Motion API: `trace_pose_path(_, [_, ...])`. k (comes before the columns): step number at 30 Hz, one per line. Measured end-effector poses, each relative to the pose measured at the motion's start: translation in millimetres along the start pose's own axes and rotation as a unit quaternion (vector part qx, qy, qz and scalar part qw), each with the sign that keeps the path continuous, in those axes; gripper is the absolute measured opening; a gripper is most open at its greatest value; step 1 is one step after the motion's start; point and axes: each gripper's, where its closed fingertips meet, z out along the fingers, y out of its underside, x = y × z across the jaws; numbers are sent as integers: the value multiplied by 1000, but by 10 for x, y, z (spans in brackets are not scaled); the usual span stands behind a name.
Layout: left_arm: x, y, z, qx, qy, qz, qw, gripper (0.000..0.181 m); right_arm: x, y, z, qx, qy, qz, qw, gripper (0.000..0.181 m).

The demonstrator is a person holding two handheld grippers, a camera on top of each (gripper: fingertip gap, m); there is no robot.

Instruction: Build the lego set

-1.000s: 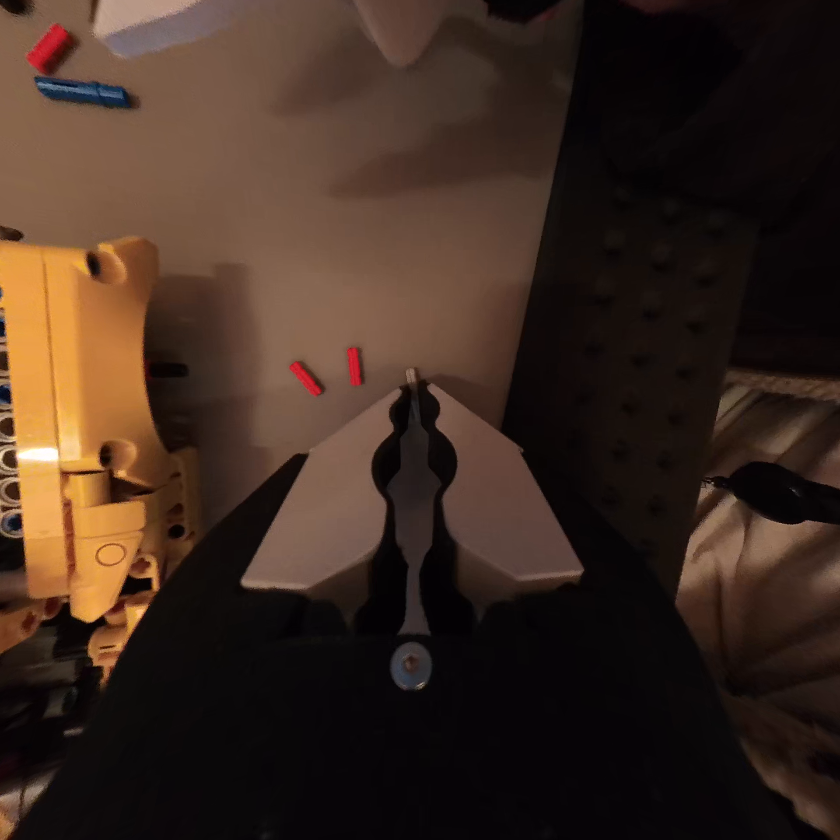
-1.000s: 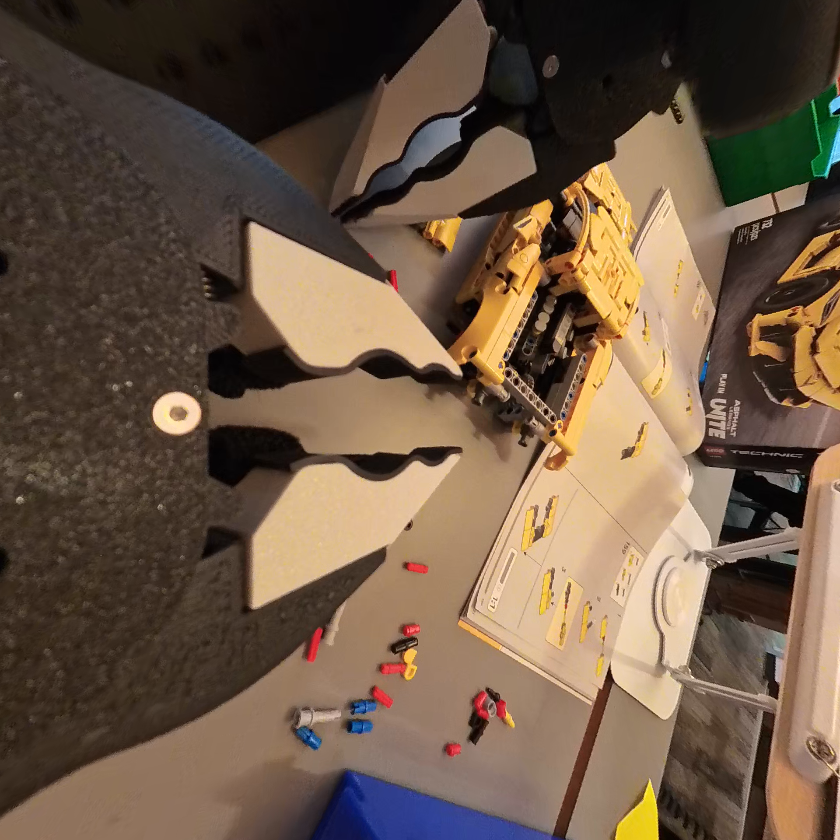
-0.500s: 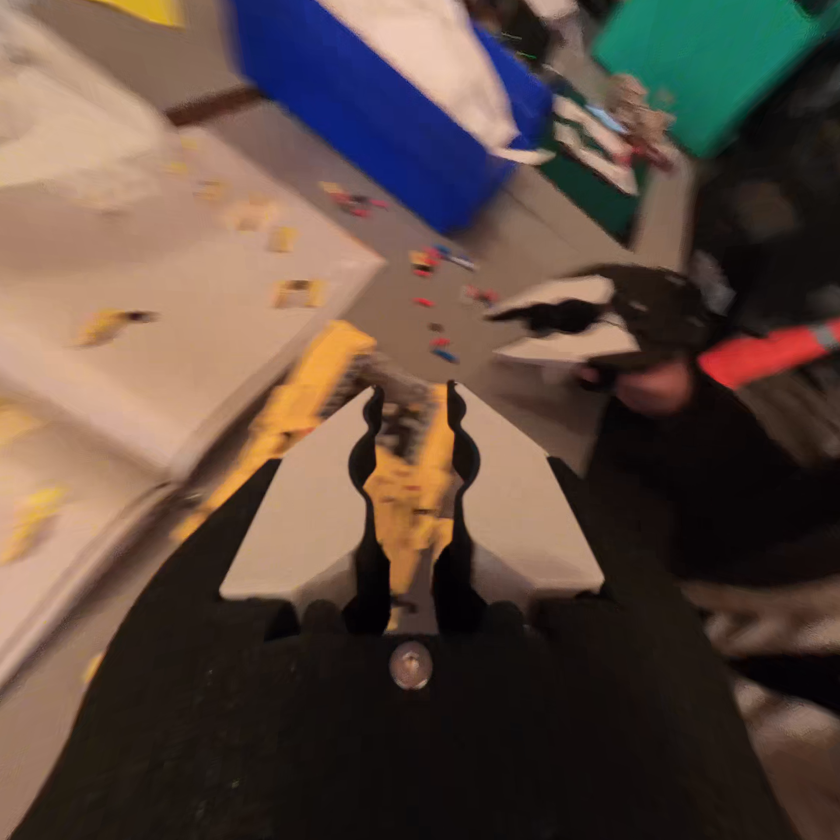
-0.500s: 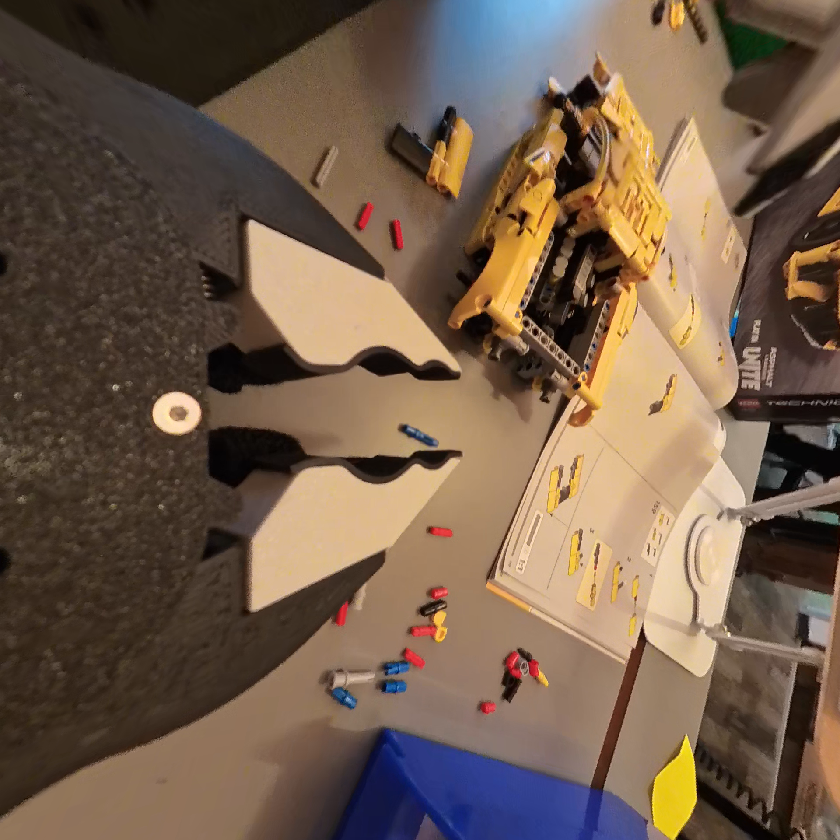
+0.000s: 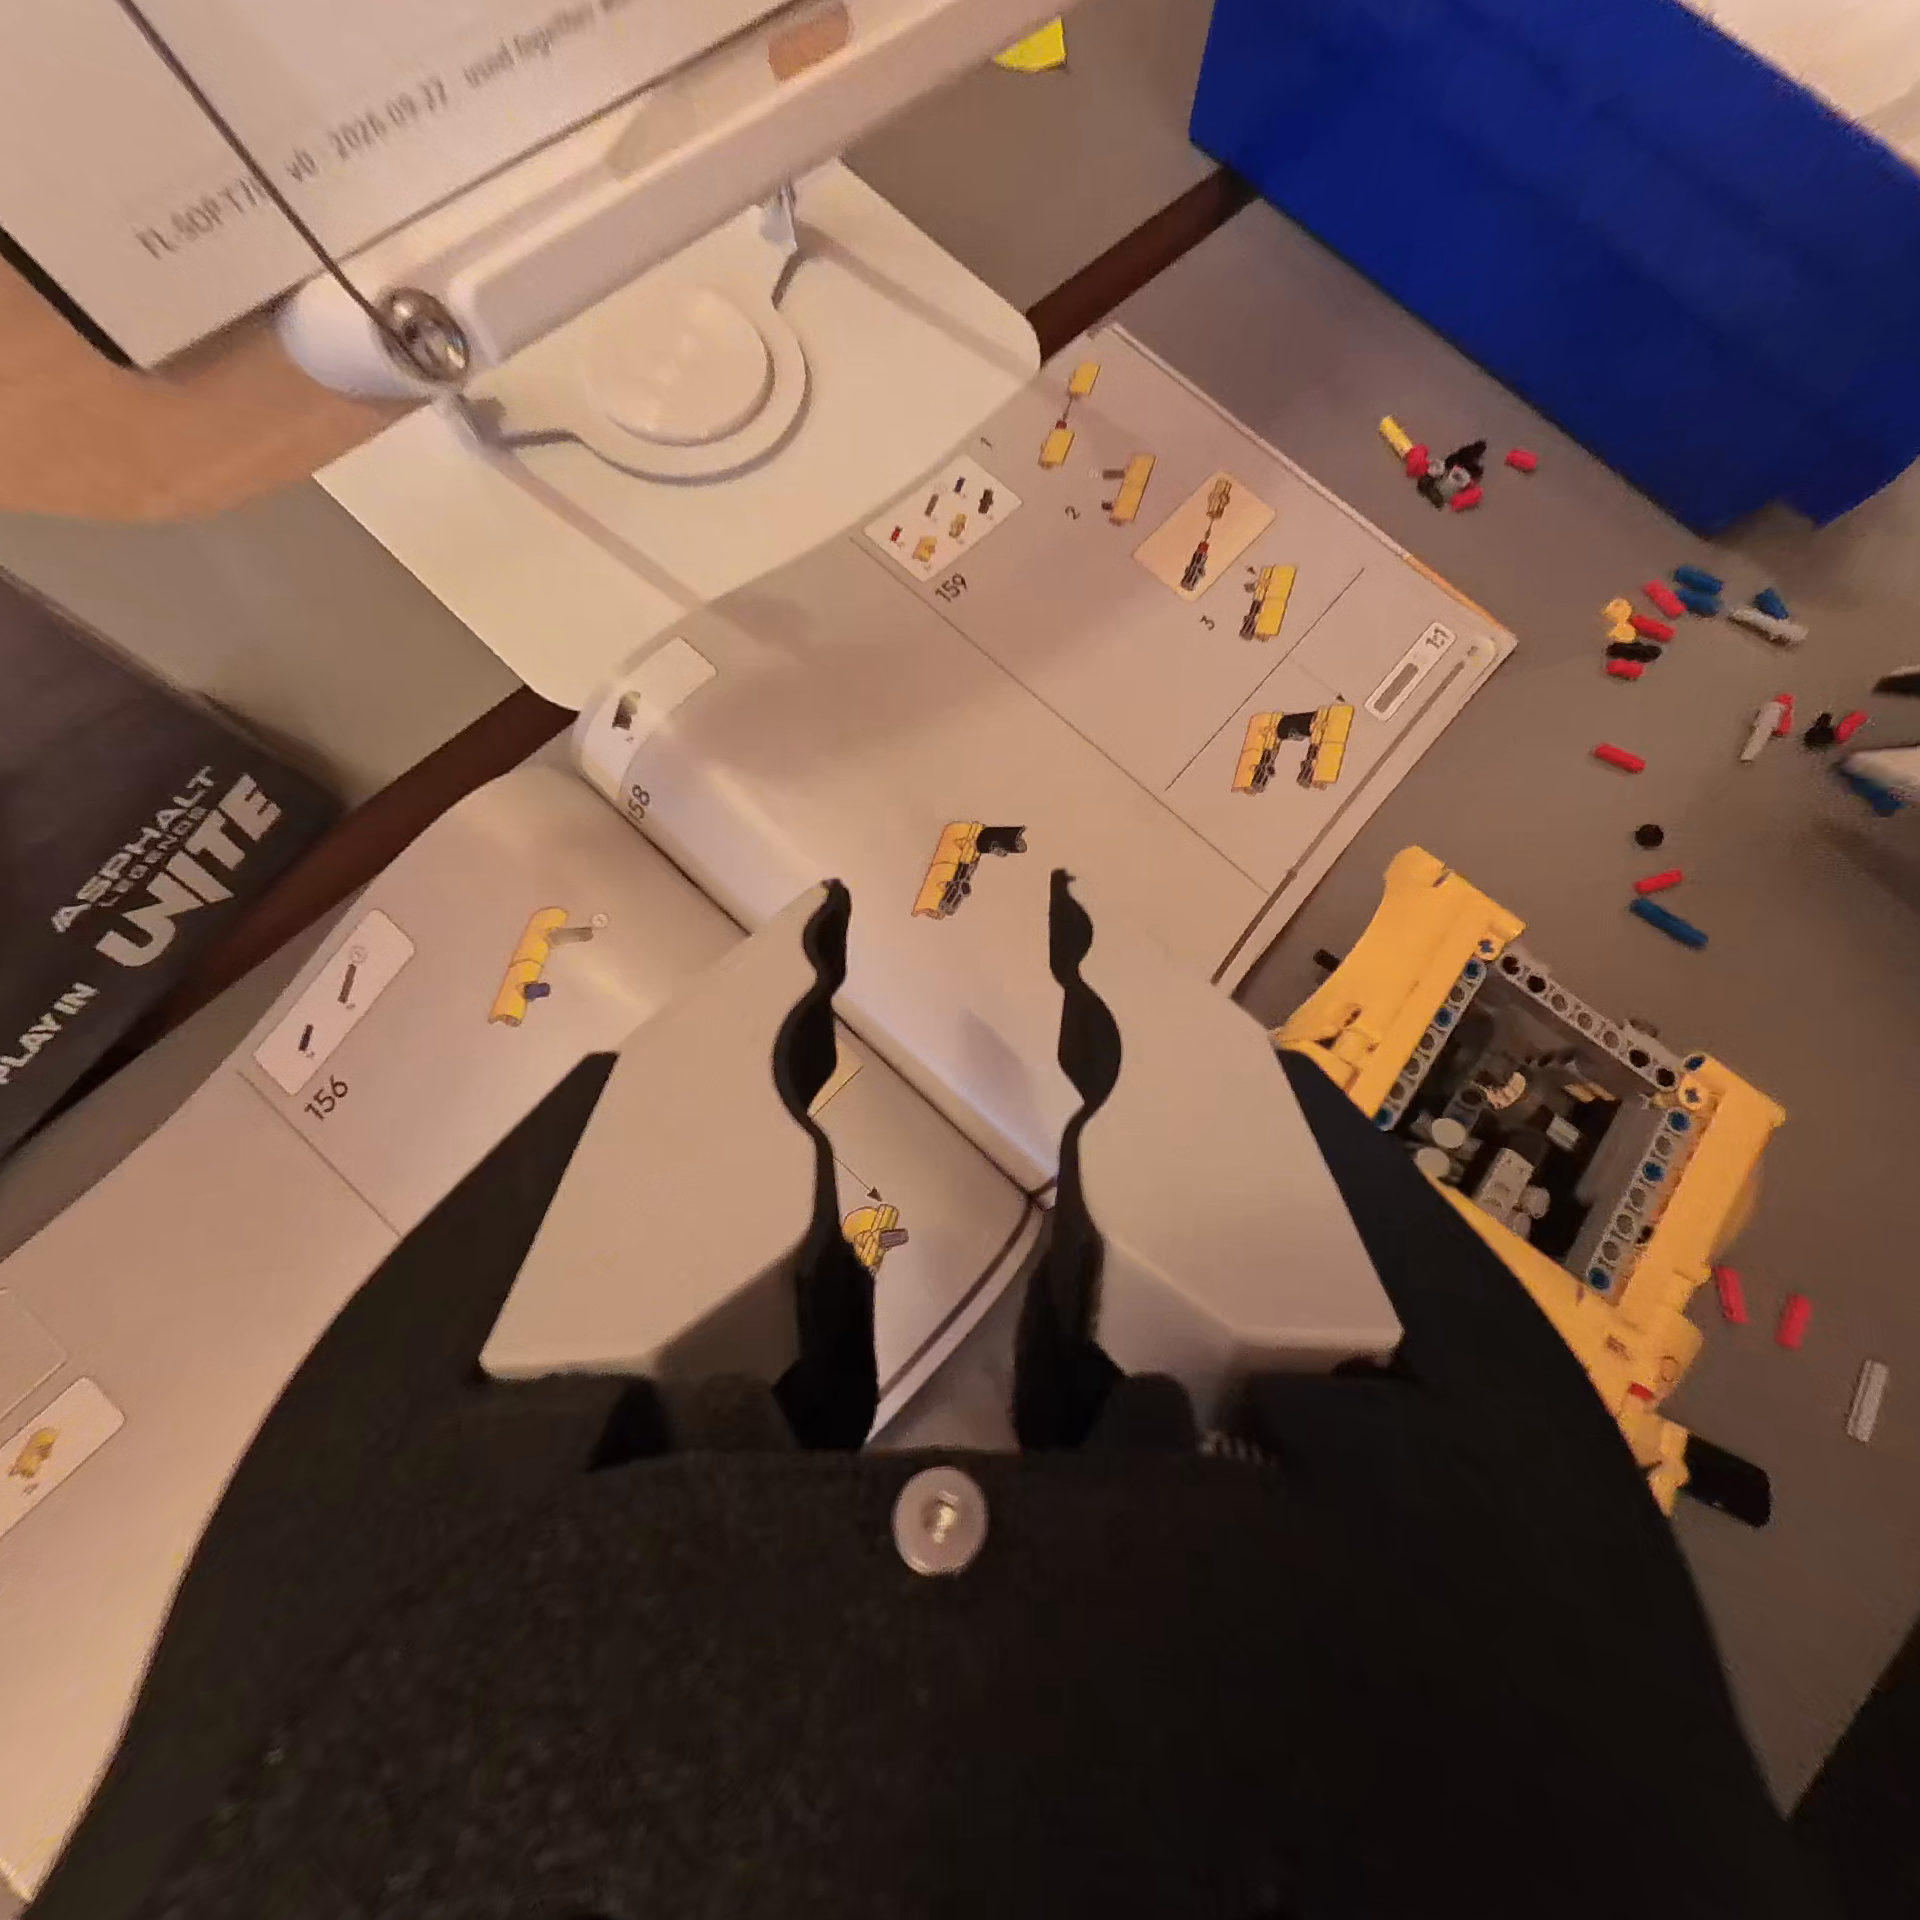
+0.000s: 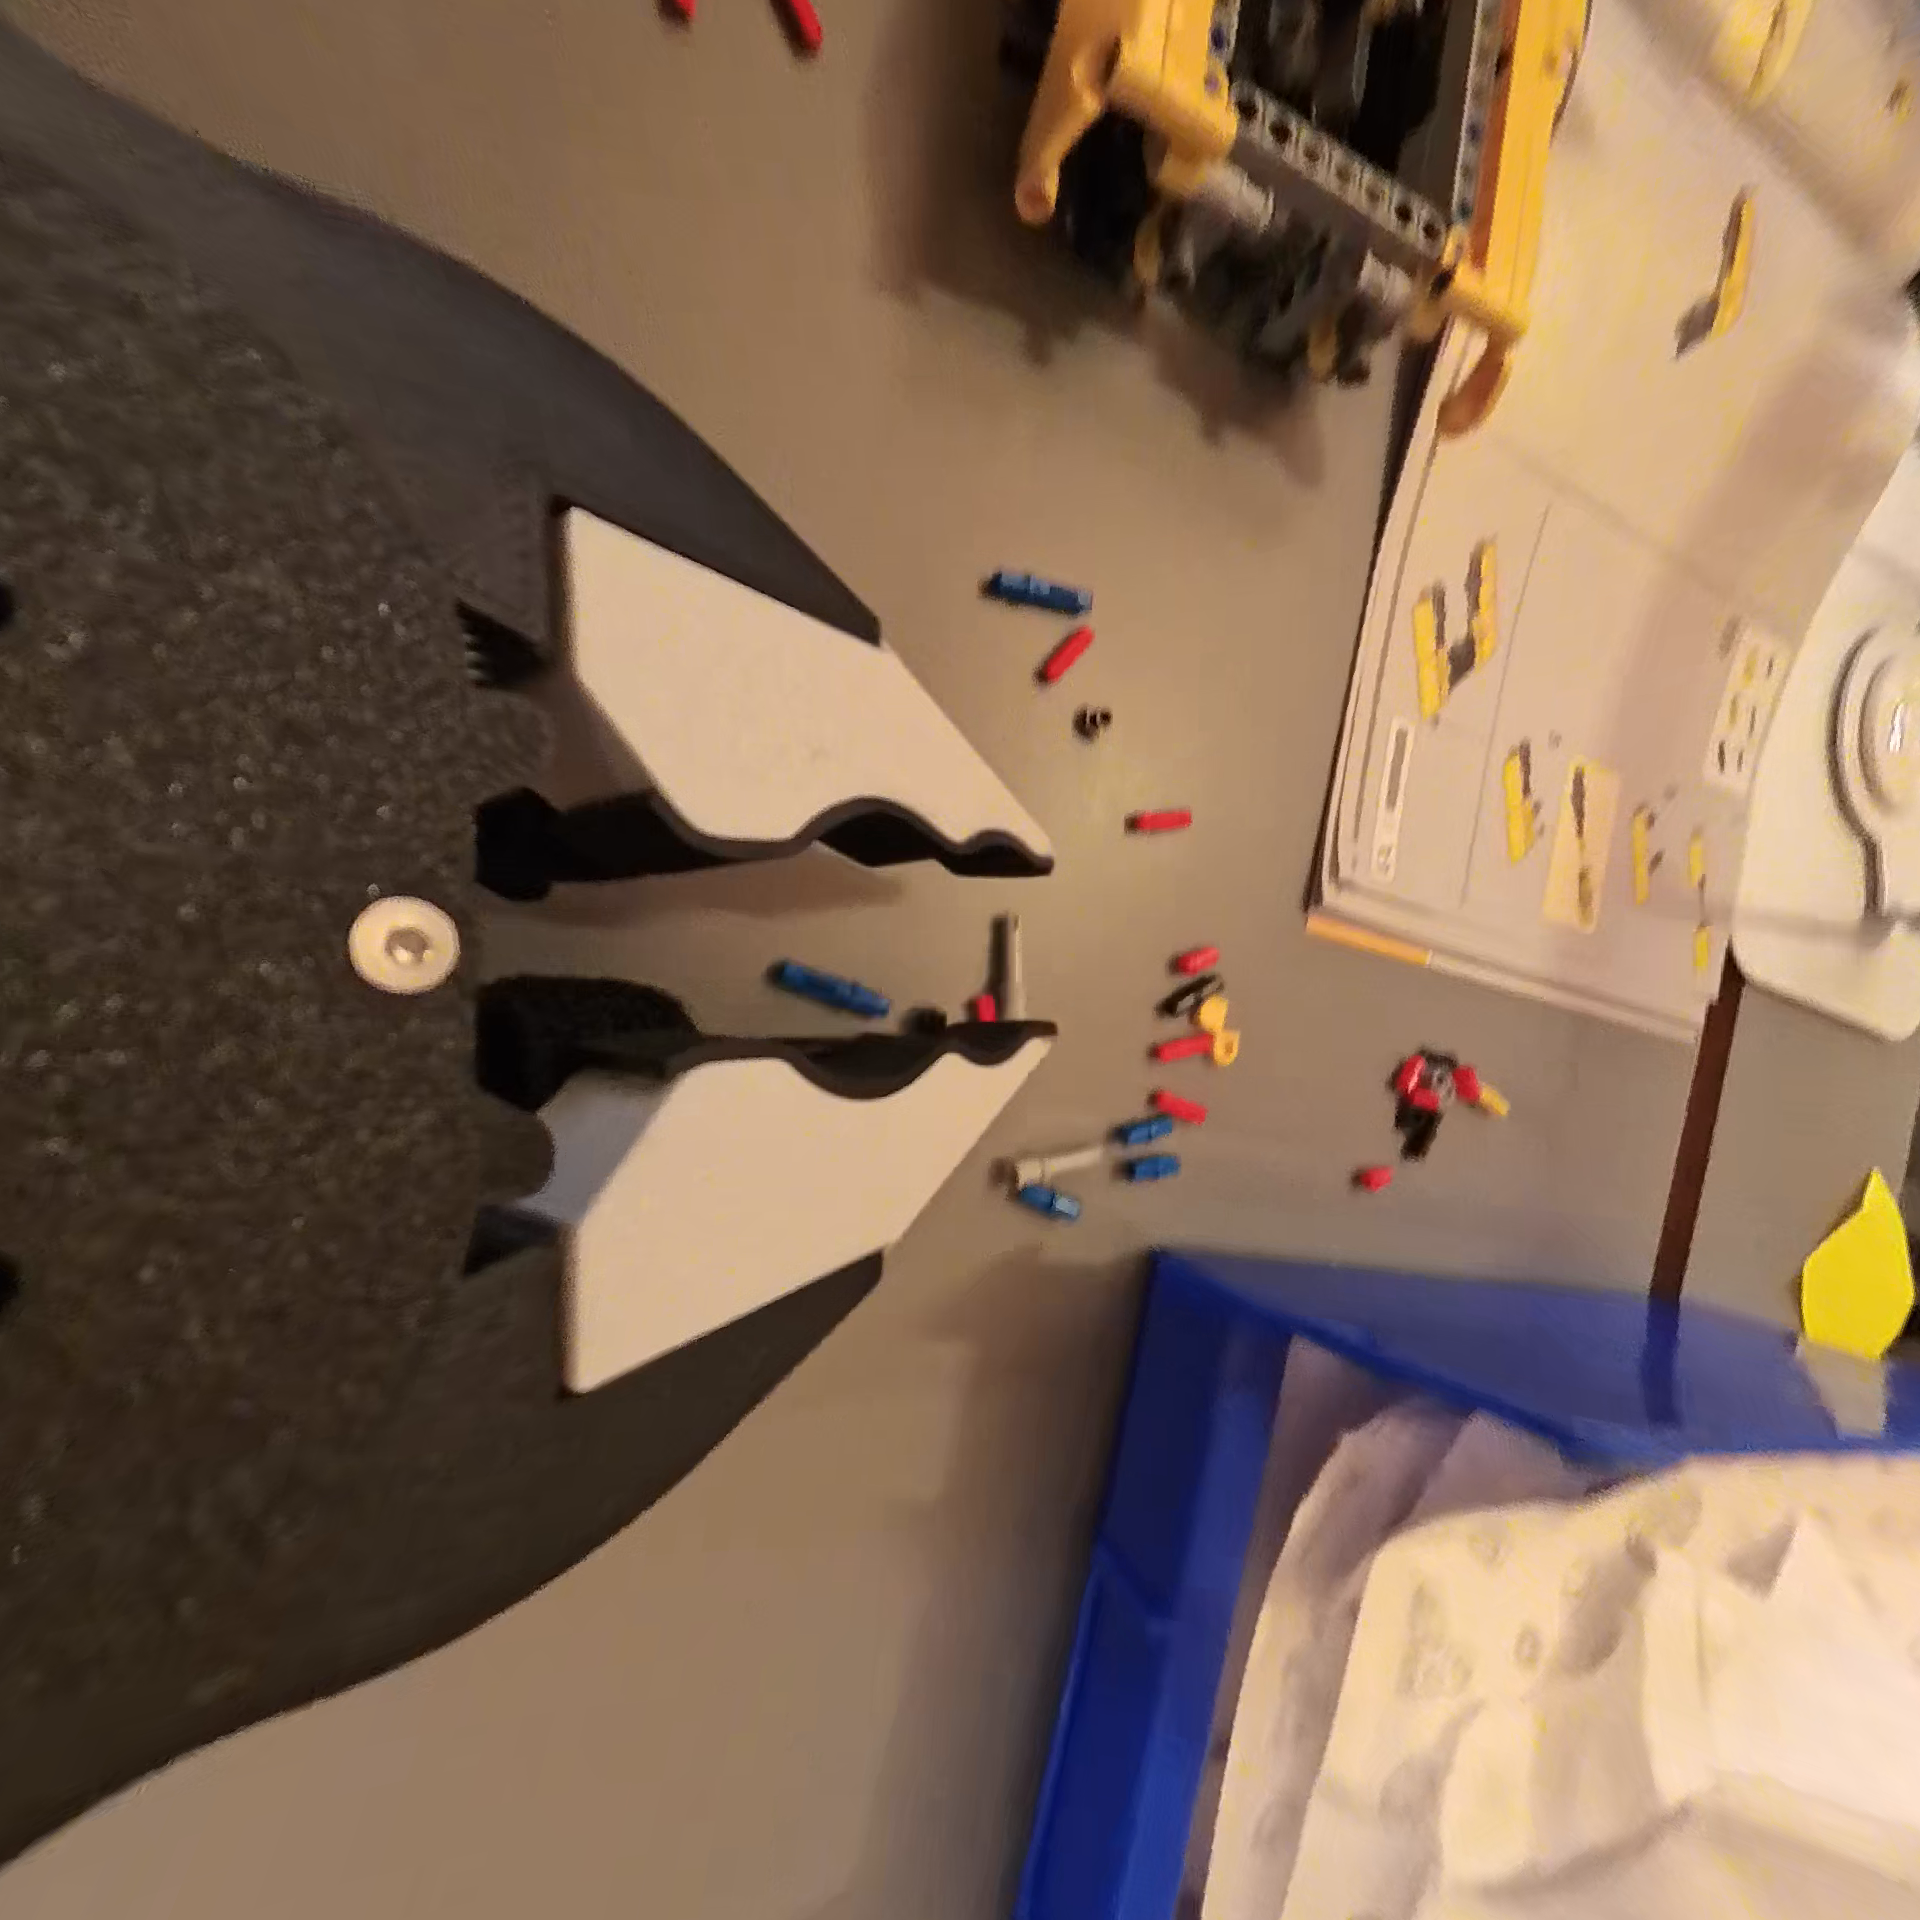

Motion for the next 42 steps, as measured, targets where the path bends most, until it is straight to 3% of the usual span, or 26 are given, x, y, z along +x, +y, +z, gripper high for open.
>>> trace_pose_path(5, [-90, 35, 86, -8, -14, -2, 1000, 38, 53, 115, 1, -29, -7, 36, 999, 27])
trace_pose_path(13, [-120, 73, 108, -6, -18, 4, 1000, 38, 356, 410, -349, -85, 119, -16, 989, 30])
trace_pose_path(25, [-43, 86, 151, -8, -11, 21, 1000, 38, 368, 618, -674, -60, 77, 24, 995, 26])
trace_pose_path(28, [41, 65, 142, -5, 10, 10, 1000, 38, 279, 637, -624, -54, 31, 44, 997, 26])
trace_pose_path(33, [87, 41, 123, -3, 5, 32, 999, 38, 325, 682, -526, -60, 28, -4, 998, 26])
trace_pose_path(42, [84, 99, 169, -11, 18, 26, 999, 38, 293, 708, -505, -67, 3, 2, 998, 15])
